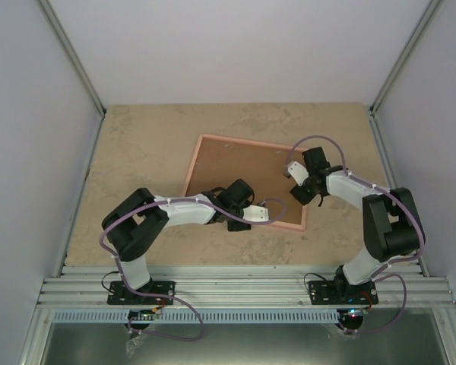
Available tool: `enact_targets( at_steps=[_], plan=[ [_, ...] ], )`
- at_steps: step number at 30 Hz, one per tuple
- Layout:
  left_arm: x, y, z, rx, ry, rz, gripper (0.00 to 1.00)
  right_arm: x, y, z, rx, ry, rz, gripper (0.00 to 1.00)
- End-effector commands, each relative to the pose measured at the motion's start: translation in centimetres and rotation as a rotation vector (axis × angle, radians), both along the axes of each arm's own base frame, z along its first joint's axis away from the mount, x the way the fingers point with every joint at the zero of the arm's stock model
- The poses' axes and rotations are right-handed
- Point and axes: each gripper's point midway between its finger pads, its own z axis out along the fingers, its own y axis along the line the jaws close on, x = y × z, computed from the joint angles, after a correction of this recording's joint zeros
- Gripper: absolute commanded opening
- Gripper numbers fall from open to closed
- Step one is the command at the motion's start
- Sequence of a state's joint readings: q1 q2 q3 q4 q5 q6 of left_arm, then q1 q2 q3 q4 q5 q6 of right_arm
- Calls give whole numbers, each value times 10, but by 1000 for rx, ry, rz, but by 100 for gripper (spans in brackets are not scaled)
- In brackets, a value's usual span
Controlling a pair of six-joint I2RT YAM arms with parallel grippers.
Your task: Put the photo into the frame
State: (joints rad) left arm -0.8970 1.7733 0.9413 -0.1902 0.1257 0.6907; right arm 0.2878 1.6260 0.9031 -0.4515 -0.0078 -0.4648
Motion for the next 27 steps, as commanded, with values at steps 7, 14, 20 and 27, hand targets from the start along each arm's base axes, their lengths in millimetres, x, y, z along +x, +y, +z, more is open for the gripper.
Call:
enact_targets(
  at_steps=[7, 14, 20, 27],
  plan=[
    [11, -6, 10, -40, 73, 179, 53, 35, -56, 30, -87, -140, -201, 67],
    [86, 26, 67, -229, 106, 507, 60, 28, -71, 38, 78, -89, -354, 85],
    [143, 88, 93, -344, 114, 761, 64, 21, -42, 33, 277, 37, -366, 87],
    [172, 138, 108, -409, 109, 917, 65, 46, -44, 19, 314, 61, -455, 82]
  ],
)
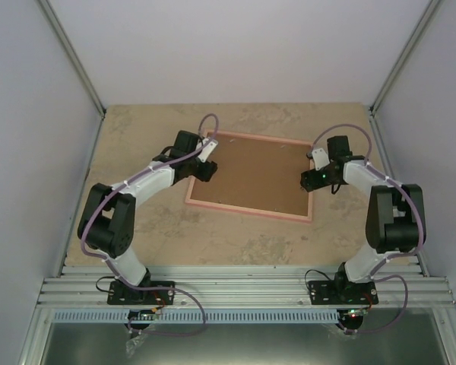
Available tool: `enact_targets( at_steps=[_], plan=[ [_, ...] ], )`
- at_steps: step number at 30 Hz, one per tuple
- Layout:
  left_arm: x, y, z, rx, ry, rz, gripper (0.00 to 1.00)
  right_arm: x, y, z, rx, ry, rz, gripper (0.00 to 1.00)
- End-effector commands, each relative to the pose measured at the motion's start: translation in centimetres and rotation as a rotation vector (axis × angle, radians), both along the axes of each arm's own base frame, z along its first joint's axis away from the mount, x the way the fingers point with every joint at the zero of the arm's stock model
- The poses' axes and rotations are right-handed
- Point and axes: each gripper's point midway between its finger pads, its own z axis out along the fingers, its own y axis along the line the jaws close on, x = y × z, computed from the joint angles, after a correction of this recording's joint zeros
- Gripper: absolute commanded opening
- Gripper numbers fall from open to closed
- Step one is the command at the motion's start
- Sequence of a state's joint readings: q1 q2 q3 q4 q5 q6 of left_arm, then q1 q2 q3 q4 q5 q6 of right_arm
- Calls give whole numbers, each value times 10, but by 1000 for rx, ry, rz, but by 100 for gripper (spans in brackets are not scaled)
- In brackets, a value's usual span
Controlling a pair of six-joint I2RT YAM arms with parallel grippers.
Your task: Put the photo into the frame
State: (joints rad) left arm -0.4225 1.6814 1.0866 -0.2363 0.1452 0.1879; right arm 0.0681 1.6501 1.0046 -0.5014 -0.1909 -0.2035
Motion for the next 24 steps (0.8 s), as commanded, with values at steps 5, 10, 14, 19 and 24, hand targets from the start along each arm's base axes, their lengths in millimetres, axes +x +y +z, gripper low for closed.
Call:
enact_targets(
  at_steps=[5, 10, 14, 19, 24],
  plan=[
    [16, 31, 38, -100, -50, 107, 65, 25, -11, -20, 33, 30, -129, 76],
    [17, 39, 48, -98, -80, 119, 65, 28, -14, -43, 23, 73, -139, 63],
    [17, 43, 52, -99, -78, 118, 66, 38, -20, -51, 10, 80, -116, 40],
    [14, 43, 52, -106, -68, 96, 66, 53, -6, -61, 49, 115, 45, 19],
    [10, 37, 43, -113, -38, 57, 66, 74, 14, -64, 112, 134, 224, 13]
  ],
)
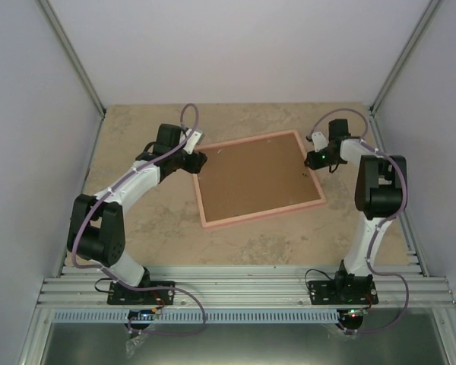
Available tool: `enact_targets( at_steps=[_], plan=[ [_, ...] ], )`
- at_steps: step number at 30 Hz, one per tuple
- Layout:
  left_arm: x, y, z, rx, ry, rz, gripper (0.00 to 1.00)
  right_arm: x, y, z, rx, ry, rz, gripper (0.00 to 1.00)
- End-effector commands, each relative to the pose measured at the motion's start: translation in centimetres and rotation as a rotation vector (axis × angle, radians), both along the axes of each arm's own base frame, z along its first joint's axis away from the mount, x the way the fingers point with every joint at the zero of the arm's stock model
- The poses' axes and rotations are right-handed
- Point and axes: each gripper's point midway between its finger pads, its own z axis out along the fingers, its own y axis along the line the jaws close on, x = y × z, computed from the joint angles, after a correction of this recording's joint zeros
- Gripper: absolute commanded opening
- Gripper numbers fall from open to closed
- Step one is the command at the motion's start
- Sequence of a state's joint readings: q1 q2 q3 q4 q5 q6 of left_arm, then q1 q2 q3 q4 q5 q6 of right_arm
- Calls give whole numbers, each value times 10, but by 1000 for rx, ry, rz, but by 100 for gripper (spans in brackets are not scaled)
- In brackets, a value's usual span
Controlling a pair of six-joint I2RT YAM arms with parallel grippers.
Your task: Put the photo into the frame
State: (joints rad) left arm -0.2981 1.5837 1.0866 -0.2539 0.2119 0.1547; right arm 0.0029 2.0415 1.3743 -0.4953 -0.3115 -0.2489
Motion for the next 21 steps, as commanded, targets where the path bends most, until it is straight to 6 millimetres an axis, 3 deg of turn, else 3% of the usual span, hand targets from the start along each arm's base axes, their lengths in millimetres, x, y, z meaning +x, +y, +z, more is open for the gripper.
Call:
enact_targets(
  at_steps=[1, 8, 15, 18, 21],
  plan=[
    [-4, -6, -1, -16, 13, -49, 66, -15, 22, -34, 26, 110, 234, 10],
    [-7, -16, -30, -22, 110, -114, 65, 6, 76, -16, 34, 20, 529, 4],
    [5, -13, -68, 6, 194, -58, 63, 10, 128, -12, -23, -61, 737, 8],
    [4, -10, -91, 22, 257, -33, 62, 25, 135, -2, -41, -81, 728, 18],
    [-1, -9, -107, 35, 303, -35, 61, 33, 137, 15, -32, -99, 707, 47]
  ],
)
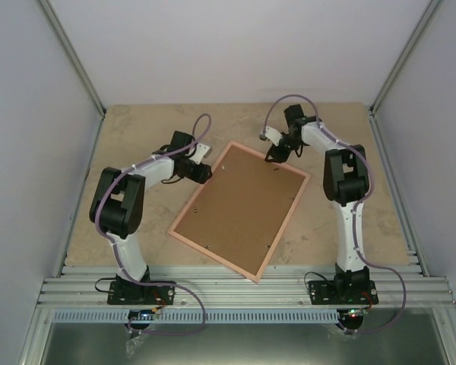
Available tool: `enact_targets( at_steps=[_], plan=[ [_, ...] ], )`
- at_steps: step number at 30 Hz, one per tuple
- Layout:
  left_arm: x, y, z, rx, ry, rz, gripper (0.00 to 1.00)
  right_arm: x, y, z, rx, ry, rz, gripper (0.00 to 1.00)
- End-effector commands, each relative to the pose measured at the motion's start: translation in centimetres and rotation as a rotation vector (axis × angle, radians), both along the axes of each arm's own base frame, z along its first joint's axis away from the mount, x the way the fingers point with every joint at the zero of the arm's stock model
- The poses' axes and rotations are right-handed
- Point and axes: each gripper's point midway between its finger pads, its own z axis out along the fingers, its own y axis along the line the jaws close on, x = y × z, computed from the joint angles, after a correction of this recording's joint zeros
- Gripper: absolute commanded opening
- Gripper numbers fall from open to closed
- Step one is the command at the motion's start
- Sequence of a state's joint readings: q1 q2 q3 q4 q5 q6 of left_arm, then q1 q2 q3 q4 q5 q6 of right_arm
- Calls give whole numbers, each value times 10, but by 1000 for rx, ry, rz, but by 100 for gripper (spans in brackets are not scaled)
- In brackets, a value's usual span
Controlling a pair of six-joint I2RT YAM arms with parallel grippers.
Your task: Put the photo into the frame
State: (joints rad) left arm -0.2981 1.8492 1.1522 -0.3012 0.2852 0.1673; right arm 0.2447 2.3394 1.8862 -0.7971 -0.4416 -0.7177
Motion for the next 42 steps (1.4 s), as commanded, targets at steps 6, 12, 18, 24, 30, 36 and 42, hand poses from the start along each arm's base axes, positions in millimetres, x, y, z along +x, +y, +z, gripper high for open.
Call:
enact_targets(
  at_steps=[6, 12, 18, 24, 30, 36, 42],
  plan=[
    [-10, 4, -24, 12, 89, 9, 59, -10, -10, 25, 5, -24, 22, 72],
    [-15, 6, -34, 27, 111, 9, 54, -37, -24, 12, -42, 34, 56, 80],
    [-16, 11, -45, 76, 118, 24, 48, -42, -35, -2, -83, 58, 59, 79],
    [-23, 11, -51, 124, 111, 11, 47, -30, -44, -19, -176, 19, -9, 68],
    [-30, 11, -58, 144, 117, 6, 42, -23, -45, -22, -180, 22, -104, 53],
    [-37, 12, -63, 153, 130, 7, 33, -20, -46, -22, -175, 42, -208, 35],
    [-35, 15, -63, 167, 125, 22, 26, -20, -54, -26, -214, 44, -246, 21]
  ],
)
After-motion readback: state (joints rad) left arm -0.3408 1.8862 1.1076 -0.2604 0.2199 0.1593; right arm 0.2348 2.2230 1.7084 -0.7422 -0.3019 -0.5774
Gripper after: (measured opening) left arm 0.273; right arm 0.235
